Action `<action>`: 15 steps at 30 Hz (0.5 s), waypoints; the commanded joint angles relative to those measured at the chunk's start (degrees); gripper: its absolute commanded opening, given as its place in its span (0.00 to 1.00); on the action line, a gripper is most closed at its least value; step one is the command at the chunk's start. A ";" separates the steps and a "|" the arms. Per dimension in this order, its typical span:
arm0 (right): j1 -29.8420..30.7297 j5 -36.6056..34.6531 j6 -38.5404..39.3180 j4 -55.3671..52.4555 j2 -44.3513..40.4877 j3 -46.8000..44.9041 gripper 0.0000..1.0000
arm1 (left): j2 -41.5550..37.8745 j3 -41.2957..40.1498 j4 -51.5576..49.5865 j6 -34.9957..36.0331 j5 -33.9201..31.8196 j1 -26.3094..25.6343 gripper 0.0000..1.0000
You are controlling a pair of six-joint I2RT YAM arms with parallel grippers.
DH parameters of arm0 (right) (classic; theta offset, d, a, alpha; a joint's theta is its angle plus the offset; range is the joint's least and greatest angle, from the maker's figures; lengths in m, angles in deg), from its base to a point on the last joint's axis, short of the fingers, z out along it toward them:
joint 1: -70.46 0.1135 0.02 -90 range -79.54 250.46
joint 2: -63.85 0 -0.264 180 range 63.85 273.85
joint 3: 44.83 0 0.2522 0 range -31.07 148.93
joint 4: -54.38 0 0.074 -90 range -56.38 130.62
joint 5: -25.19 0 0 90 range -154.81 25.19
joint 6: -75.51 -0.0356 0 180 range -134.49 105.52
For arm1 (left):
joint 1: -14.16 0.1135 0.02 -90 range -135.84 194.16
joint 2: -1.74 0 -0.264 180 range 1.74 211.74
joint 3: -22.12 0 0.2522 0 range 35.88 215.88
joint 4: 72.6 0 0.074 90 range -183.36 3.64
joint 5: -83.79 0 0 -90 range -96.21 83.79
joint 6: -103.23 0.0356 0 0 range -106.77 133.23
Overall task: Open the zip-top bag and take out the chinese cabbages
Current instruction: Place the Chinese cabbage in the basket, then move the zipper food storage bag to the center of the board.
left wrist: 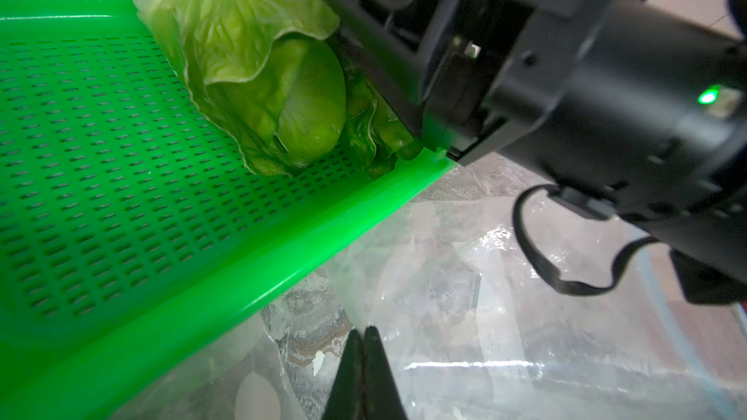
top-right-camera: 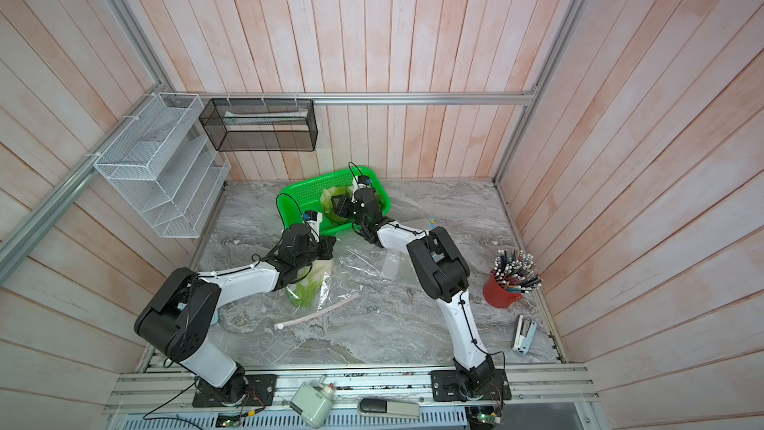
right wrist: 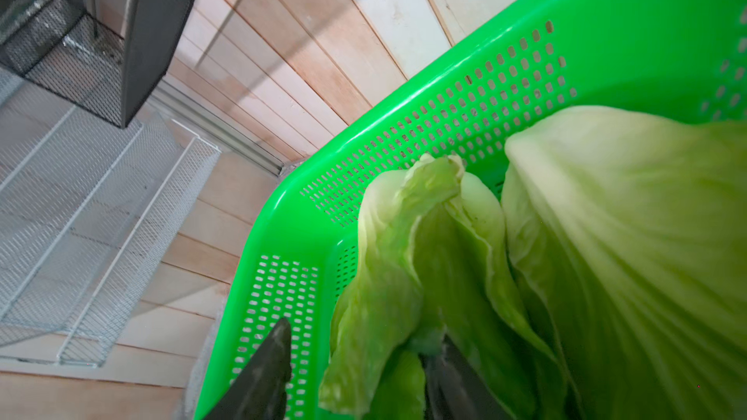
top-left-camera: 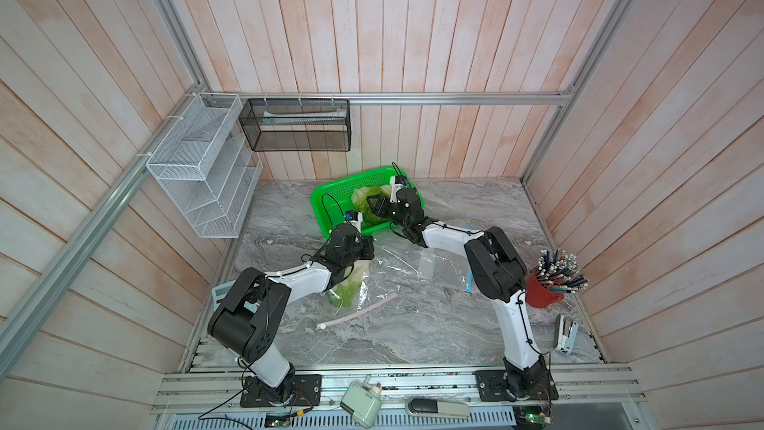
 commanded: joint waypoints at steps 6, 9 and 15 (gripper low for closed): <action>0.24 -10.61 -3.45 -0.07 -13.09 -6.93 0.63 | 0.05 1.09 1.04 -0.83 0.90 -0.29 0.00; 0.17 -15.39 -2.74 1.93 -19.25 -12.86 0.67 | 0.54 1.87 1.20 -1.66 1.45 -0.60 0.00; -4.69 -9.79 3.12 3.90 -30.86 -23.12 0.73 | 2.90 4.88 2.78 -5.13 2.40 -2.68 0.00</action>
